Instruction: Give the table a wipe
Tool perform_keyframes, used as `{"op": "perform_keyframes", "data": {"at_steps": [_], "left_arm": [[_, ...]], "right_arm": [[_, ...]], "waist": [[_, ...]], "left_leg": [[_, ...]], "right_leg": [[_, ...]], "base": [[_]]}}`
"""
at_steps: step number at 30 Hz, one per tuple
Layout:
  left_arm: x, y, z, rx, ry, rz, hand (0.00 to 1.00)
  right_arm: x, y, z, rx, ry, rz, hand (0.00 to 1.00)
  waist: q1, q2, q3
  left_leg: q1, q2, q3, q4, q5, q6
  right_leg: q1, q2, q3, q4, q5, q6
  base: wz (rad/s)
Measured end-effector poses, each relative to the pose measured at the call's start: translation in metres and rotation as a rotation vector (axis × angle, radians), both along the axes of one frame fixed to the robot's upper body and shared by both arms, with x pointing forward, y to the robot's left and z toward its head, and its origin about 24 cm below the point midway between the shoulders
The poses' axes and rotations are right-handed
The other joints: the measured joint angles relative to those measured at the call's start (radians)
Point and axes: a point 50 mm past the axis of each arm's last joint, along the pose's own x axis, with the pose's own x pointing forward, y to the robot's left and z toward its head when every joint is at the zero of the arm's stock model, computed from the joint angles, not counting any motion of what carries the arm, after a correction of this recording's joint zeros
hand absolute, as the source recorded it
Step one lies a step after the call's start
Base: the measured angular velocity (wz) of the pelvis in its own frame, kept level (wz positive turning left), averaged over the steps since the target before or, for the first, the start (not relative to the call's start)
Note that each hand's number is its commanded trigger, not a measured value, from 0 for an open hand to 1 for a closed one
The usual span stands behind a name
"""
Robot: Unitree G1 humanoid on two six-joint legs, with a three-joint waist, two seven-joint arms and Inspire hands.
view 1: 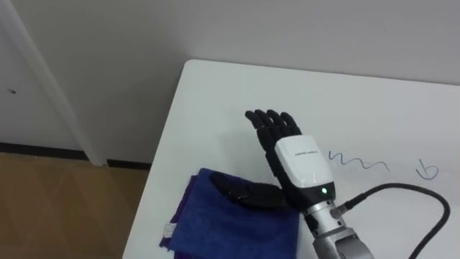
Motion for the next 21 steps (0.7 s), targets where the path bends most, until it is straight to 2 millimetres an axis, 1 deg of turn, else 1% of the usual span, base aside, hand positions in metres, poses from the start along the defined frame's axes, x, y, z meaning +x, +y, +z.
{"op": "perform_keyframes", "data": {"at_steps": [5,9,16,21], "left_arm": [[0.002,0.001,0.0,0.005,0.0,-0.021,0.0],[0.003,0.0,-0.001,0.004,0.012,-0.05,0.0],[0.004,-0.002,-0.002,-0.003,0.01,-0.06,0.0],[0.003,-0.003,-0.003,-0.006,0.027,-0.074,0.0]], "right_arm": [[-0.006,0.002,-0.004,-0.059,-0.002,0.035,0.0],[-0.009,0.006,-0.004,-0.084,-0.016,0.077,0.0],[-0.012,0.007,-0.003,-0.076,-0.069,0.095,0.0],[-0.021,0.009,-0.005,-0.054,-0.089,0.102,0.0]], "waist": [[0.001,-0.004,0.0027],[0.0,-0.004,0.0026],[-0.001,-0.005,0.0025],[-0.001,-0.004,0.0025]], "left_leg": [[-0.011,-0.001,-0.003,0.001,0.0,0.0],[-0.017,-0.002,-0.003,0.001,0.0,0.0],[-0.018,-0.002,-0.003,0.002,0.0,0.0],[-0.02,-0.002,-0.003,0.002,0.0,0.0]], "right_leg": [[-0.008,0.0,-0.003,0.001,0.0,0.0],[-0.014,0.0,-0.004,0.0,0.0,0.0],[-0.015,0.001,-0.004,-0.002,0.0,0.0],[-0.015,0.001,-0.004,-0.003,0.0,0.0]], "base": [[0.02],[0.0],[0.0],[0.0]]}}
